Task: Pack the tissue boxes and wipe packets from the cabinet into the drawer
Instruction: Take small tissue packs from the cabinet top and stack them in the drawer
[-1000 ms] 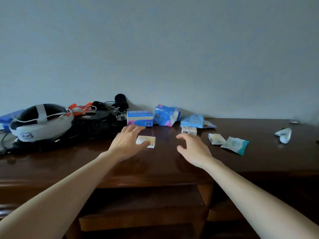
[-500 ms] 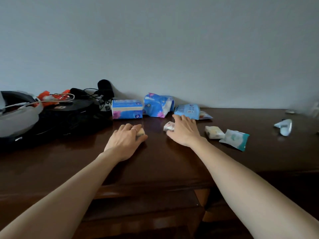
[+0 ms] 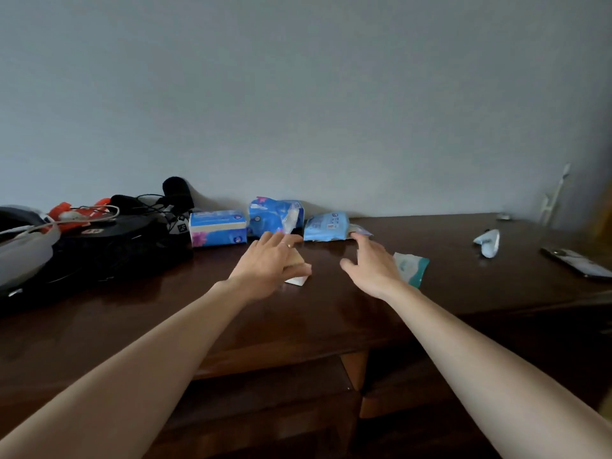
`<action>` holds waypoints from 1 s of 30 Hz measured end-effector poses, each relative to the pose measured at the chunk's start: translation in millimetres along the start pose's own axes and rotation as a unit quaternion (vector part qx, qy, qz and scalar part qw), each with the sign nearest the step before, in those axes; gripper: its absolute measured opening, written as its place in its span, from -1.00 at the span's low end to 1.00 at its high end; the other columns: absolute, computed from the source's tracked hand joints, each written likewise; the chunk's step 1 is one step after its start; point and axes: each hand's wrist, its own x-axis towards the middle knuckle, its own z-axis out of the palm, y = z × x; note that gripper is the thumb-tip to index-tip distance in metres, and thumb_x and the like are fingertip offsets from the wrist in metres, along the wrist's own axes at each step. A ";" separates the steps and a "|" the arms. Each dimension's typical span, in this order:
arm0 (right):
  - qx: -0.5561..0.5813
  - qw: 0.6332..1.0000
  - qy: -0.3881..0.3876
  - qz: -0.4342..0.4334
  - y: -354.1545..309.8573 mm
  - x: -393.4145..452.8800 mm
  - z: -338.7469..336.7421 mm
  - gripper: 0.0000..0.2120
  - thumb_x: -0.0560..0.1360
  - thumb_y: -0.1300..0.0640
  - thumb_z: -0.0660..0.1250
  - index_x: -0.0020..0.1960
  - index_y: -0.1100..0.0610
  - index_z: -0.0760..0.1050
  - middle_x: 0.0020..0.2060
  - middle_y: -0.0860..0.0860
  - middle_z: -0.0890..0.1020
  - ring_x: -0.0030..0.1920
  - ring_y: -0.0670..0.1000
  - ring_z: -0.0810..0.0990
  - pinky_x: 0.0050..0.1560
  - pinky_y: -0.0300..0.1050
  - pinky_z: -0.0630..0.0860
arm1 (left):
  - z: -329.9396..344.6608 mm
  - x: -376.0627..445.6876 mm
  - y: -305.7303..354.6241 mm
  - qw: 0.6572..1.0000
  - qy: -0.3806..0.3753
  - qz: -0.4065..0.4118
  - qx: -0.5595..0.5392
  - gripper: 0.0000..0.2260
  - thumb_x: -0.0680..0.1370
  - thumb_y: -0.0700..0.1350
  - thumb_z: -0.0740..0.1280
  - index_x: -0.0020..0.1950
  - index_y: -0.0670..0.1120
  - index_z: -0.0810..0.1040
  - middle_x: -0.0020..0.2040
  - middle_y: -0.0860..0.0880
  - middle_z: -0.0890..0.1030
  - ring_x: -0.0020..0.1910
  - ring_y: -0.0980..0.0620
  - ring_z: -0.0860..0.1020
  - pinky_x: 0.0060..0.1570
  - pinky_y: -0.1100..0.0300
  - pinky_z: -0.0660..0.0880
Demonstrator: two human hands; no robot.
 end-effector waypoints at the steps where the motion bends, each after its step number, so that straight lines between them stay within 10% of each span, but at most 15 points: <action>1: -0.018 1.000 0.007 0.008 6.9 3.3 -5.0 -0.34 0.56 -0.07 0.31 0.60 0.03 0.18 0.52 0.06 0.39 0.50 0.14 0.35 0.42 0.09 0.36 | 2.3 8.2 4.0 1.000 -0.017 -0.006 0.013 -0.31 0.49 0.38 0.30 0.52 0.05 0.32 0.38 -0.03 0.48 0.38 -0.06 0.33 0.34 0.00 0.31; 8: -0.062 0.987 -0.111 0.100 36.3 21.5 1.5 -0.43 0.62 -0.15 0.15 0.59 -0.07 0.16 0.47 0.14 0.42 0.45 0.24 0.39 0.40 0.16 0.36 | 34.8 19.9 6.3 0.989 -0.133 -0.060 0.019 -0.20 0.37 0.44 0.38 0.50 0.08 0.30 0.41 -0.06 0.47 0.42 -0.10 0.38 0.34 -0.07 0.34; 16: -0.180 0.982 -0.048 0.030 30.3 25.2 -3.0 -0.63 0.59 -0.07 0.27 0.36 -0.03 0.40 0.29 0.12 0.57 0.32 0.21 0.47 0.36 0.20 0.33 | 26.4 26.0 1.7 0.982 -0.160 -0.047 0.085 -0.20 0.40 0.44 0.35 0.49 0.03 0.27 0.27 -0.04 0.51 0.28 -0.12 0.44 0.22 -0.11 0.43; 21: 0.024 0.999 0.013 -0.017 14.4 -14.5 2.1 -0.42 0.47 -0.01 0.44 0.42 -0.08 0.31 0.27 0.00 0.56 0.19 0.08 0.56 -0.08 -0.01 0.45 | 6.3 6.2 -4.9 0.976 -0.175 -0.112 0.070 -0.26 0.37 0.44 0.35 0.36 0.01 0.32 -0.01 0.06 0.50 -0.08 -0.02 0.49 -0.08 0.04 0.40; 25: 0.180 0.981 0.067 -0.029 -5.2 -60.5 0.6 -0.36 0.44 0.02 0.49 0.44 -0.10 0.30 0.26 -0.10 0.58 0.11 -0.08 0.57 -0.12 -0.16 0.46 | -9.8 -41.4 13.0 0.954 -0.033 -0.236 -0.182 -0.35 0.43 0.38 0.38 0.32 0.00 0.36 0.02 0.00 0.60 -0.07 -0.01 0.61 -0.05 0.07 0.50; 30: 0.283 0.943 0.040 -0.168 -29.8 -153.9 11.8 -0.41 0.38 0.05 0.48 0.36 -0.21 0.39 0.24 -0.29 0.51 0.24 -0.26 0.50 0.10 -0.33 0.50 | -27.1 -155.8 43.0 0.807 0.117 -0.258 -0.518 -0.40 0.34 0.39 0.45 0.20 0.02 0.53 -0.05 -0.01 0.73 -0.13 0.14 0.72 -0.30 0.30 0.59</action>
